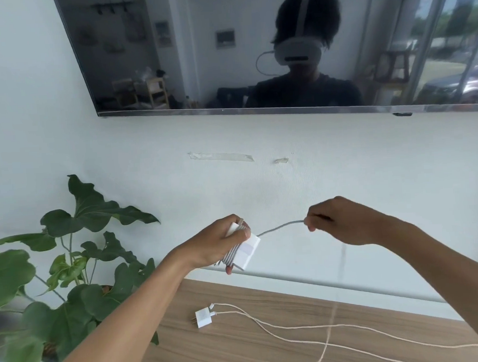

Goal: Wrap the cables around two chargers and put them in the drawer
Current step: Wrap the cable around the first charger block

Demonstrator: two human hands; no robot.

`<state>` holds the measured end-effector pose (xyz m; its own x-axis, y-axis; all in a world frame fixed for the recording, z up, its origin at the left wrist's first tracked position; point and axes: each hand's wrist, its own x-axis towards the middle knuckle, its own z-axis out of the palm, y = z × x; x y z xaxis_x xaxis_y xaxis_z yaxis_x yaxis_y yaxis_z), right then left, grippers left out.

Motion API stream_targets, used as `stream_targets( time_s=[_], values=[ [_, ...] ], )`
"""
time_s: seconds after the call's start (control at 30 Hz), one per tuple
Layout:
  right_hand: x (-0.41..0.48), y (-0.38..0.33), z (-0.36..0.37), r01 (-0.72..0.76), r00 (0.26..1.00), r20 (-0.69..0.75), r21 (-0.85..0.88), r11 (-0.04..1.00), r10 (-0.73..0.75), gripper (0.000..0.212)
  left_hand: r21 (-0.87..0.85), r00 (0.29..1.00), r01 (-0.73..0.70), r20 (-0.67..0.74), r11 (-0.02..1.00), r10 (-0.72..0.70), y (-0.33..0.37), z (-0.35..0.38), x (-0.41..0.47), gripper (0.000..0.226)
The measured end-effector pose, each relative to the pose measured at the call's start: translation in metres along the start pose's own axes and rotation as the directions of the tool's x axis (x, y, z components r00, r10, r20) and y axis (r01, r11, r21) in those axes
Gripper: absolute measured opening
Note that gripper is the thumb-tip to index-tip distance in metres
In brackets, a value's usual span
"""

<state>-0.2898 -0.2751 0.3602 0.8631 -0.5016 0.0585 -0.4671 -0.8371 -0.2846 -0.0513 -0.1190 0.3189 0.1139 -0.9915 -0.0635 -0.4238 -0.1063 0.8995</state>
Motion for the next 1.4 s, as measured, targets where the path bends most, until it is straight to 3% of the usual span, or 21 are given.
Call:
stream_targets(
  time_s=[0.1, 0.23, 0.53, 0.73, 1.0, 1.1, 1.23, 1.4],
  values=[
    [0.002, -0.009, -0.011, -0.038, 0.992, -0.111, 0.139, 0.99, 0.053, 0.028, 0.032, 0.999, -0.036, 0.013, 0.999, 0.035, 0.002, 0.005, 0.004, 0.018],
    [0.0, -0.022, -0.022, -0.06, 0.982, -0.156, 0.268, 0.961, 0.104, 0.032, 0.072, 0.997, -0.072, 0.013, 0.995, 0.071, 0.006, 0.014, 0.006, 0.017],
    [-0.005, -0.051, -0.011, -0.014, 0.969, -0.216, 0.435, 0.9, 0.12, 0.03, 0.153, 0.984, -0.08, -0.148, 0.985, 0.103, 0.004, 0.019, 0.018, 0.013],
    [-0.019, -0.085, 0.018, 0.072, 0.955, -0.295, 0.314, 0.947, 0.025, 0.025, -0.096, 0.936, -0.069, -0.351, 0.993, 0.031, 0.012, 0.021, 0.025, 0.018],
    [-0.025, -0.099, 0.066, 0.116, 0.89, -0.454, 0.302, 0.946, 0.036, 0.019, -0.37, 0.932, -0.164, -0.361, 0.914, 0.021, 0.032, 0.028, 0.022, 0.025],
    [-0.026, -0.094, 0.072, 0.109, 0.887, -0.459, 0.316, 0.943, 0.052, 0.02, -0.367, 0.922, -0.197, -0.385, 0.909, 0.044, 0.037, 0.031, 0.021, 0.03],
    [-0.027, -0.095, 0.075, 0.144, 0.891, -0.454, 0.329, 0.933, 0.023, 0.019, -0.398, 0.901, -0.168, -0.433, 0.902, -0.023, 0.038, 0.039, 0.026, 0.017],
    [-0.03, -0.104, 0.073, 0.171, 0.861, -0.503, 0.144, 0.975, -0.077, 0.025, -0.417, 0.913, -0.125, -0.404, 0.9, -0.06, 0.046, 0.051, 0.028, 0.016]
  ],
)
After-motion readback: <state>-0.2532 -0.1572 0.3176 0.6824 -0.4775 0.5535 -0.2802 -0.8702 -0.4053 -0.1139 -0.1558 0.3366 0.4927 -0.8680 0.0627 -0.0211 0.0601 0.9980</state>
